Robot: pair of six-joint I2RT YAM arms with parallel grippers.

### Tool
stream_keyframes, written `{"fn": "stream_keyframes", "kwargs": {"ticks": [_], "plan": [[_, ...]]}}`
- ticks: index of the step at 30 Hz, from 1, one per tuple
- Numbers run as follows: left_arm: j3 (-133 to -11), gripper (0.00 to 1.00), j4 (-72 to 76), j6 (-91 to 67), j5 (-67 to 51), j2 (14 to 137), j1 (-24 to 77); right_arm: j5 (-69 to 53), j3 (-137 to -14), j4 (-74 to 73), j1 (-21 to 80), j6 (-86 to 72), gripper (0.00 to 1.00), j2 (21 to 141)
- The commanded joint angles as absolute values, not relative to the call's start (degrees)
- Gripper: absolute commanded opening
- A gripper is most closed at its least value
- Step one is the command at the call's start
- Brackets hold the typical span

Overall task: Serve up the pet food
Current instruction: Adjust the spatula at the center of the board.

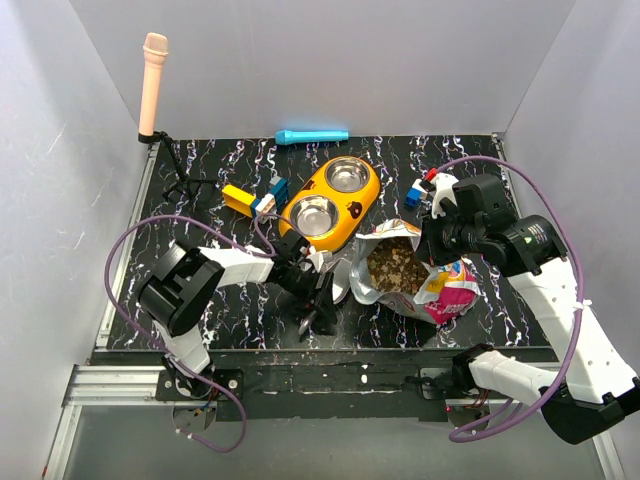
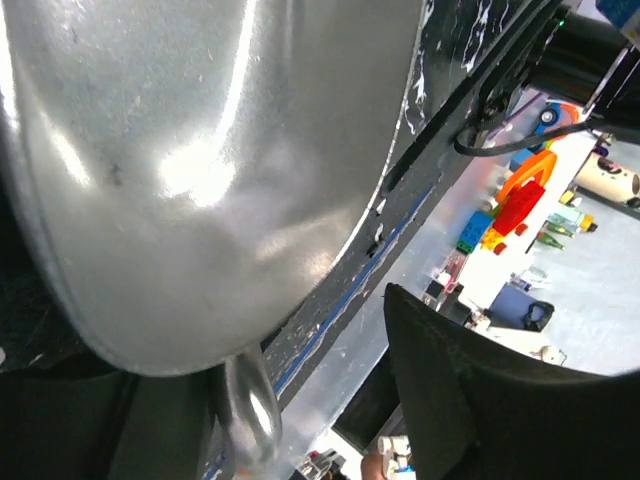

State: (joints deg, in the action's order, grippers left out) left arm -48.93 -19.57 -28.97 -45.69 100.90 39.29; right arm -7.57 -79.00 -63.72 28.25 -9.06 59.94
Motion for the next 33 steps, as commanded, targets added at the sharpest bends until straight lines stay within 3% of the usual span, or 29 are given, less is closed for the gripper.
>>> {"fn": "stream_keyframes", "kwargs": {"ticks": [1,8,15,22,28,33], "plan": [[-47.47,0.67,-20.14,-25.83,-40.61,97.31,38.14,-13.27,-84.64,-58.36,29.09,-11.69,0.01,57.83],[-37.11,0.71,-12.93,-36.37,-36.83,86.77,37.88,-13.88,-85.25,-57.75,29.09,-12.13,0.01,58.71],[-25.50,0.64,3.56,-51.40,-32.44,78.67,37.79,-14.59,-85.17,-56.95,29.09,-12.74,0.01,59.33],[-21.54,0.62,13.08,-54.84,-30.68,79.01,37.27,-14.41,-85.25,-57.74,29.09,-12.66,0.01,59.41],[-18.81,0.53,20.57,-58.54,-30.59,81.65,36.83,-14.24,-85.87,-58.27,29.09,-12.74,0.01,59.33],[-18.46,0.58,22.32,-59.15,-30.93,82.61,36.83,-14.24,-86.04,-58.18,29.09,-12.83,0.01,59.33]]}}
